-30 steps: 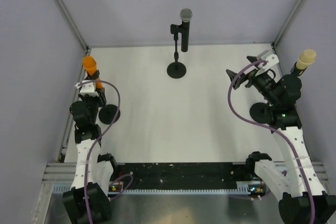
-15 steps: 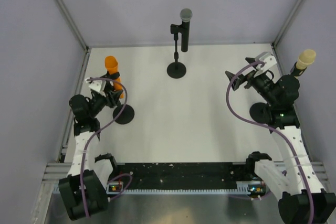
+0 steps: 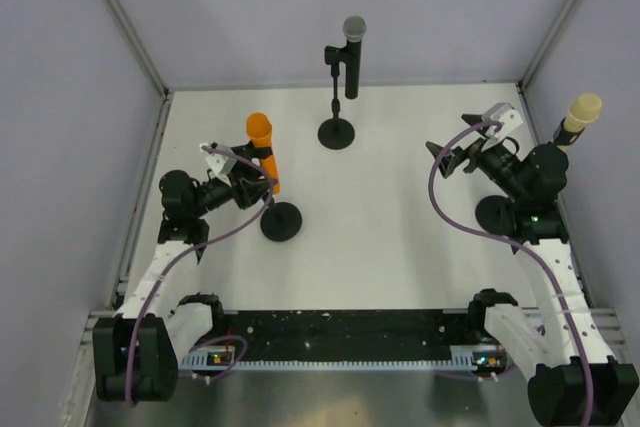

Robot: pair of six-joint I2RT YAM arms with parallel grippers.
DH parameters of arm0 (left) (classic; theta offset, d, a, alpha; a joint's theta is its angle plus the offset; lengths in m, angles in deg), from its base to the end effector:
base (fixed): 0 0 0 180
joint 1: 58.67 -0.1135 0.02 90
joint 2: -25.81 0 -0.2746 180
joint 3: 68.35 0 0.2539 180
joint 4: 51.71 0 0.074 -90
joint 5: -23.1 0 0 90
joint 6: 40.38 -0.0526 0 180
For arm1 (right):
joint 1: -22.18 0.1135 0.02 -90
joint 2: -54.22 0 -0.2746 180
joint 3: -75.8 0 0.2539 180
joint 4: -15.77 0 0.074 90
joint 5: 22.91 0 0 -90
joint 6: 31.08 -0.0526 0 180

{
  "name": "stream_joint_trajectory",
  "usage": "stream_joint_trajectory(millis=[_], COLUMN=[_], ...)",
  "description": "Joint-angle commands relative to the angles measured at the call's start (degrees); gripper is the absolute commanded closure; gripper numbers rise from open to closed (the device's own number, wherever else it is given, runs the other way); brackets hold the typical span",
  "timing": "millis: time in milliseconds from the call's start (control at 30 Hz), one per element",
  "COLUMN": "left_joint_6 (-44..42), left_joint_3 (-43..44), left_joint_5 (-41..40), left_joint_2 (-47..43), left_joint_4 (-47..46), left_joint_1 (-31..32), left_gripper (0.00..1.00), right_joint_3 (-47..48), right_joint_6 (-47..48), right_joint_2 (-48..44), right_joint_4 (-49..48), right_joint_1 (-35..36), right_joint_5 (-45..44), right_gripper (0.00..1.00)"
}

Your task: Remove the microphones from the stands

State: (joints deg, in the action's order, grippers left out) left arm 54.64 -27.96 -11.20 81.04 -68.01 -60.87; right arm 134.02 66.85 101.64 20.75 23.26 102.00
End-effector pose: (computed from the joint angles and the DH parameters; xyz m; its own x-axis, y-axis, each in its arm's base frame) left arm 0.2140 -0.0353 0.2767 -0.0450 -0.0511 -0.9977 0.8027 0.5926 -0.0665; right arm 0.1995 0.0339 0.3752 0.1811 -0.1097 -0.9773 -0.5651 0.8017 -0.1947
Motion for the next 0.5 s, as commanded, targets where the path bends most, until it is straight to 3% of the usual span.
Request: stream_joint_trajectory(millis=[0,467], left_joint_6=[0.3,-4.2], left_joint_3=[4.7,7.2], left_joint_5=[1.3,-2.5], left_joint_2=[1.5,6.9], left_joint_4=[-9.1,-7.6], left_joint_1=[5.5,21.3], left_gripper=[1.0,0.97], right_joint_3=[-0.3,-1.6], right_joint_6=[-0.1,-0.4], right_joint_2=[0.4,0.9], right_joint_4=[-3.5,-4.8], right_joint_1=[-0.8,-2.3], right_joint_5=[2.8,6.8], right_gripper=[0.01,0.01])
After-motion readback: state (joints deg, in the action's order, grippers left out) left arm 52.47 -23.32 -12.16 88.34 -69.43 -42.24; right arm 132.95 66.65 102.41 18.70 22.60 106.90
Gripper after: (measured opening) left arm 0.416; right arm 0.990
